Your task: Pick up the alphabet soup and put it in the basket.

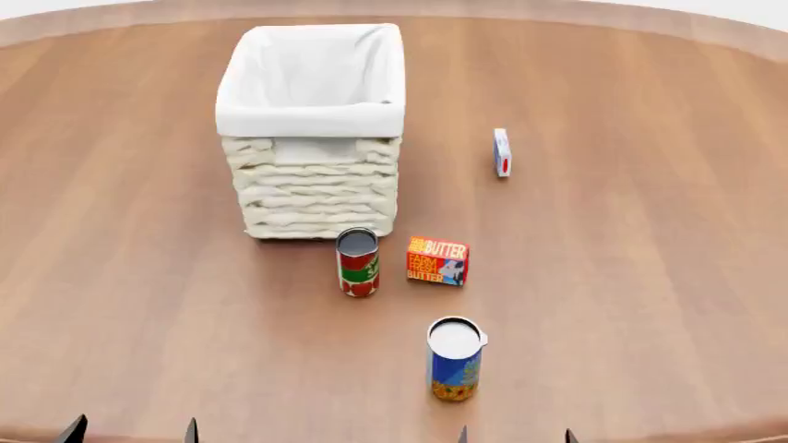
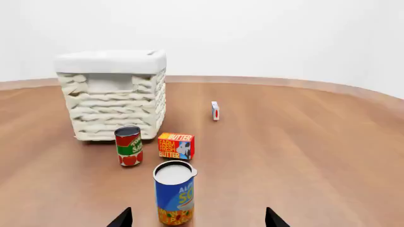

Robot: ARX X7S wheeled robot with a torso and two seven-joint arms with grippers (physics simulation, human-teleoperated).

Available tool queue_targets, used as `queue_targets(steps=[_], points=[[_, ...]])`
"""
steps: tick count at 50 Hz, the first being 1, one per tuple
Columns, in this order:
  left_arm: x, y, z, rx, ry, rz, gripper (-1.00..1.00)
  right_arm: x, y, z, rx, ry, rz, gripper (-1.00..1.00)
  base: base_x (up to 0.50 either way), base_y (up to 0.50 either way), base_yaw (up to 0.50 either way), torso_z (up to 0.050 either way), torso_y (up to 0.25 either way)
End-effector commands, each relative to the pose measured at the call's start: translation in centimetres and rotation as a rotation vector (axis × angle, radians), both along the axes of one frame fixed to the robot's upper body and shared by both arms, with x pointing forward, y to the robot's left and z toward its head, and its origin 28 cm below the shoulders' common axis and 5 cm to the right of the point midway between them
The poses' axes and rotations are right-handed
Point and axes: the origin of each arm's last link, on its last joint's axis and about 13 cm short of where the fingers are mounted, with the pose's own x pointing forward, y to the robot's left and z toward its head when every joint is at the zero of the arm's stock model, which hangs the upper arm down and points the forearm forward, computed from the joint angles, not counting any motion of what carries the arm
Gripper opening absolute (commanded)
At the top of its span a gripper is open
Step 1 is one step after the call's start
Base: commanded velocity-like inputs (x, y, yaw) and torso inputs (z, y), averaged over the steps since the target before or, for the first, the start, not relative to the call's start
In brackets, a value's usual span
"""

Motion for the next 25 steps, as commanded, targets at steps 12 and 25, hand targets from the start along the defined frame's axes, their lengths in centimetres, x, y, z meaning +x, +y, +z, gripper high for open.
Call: queue_targets(steps=[12, 25], points=[[-1.4, 0.1, 5.1, 0.061, -0.123, 0.000, 1.00, -0.8, 0.3, 4.8, -0.009, -0.134, 0.013, 1.00, 0.00, 0.00, 0.00, 0.000, 0.000], [-4.5, 0.2, 11.1, 0.048, -0.293, 0.011, 1.00, -2.2, 1.0, 9.2, -0.055, -0.251, 0.024, 1.00, 0.00, 0.00, 0.00, 0.000, 0.000]])
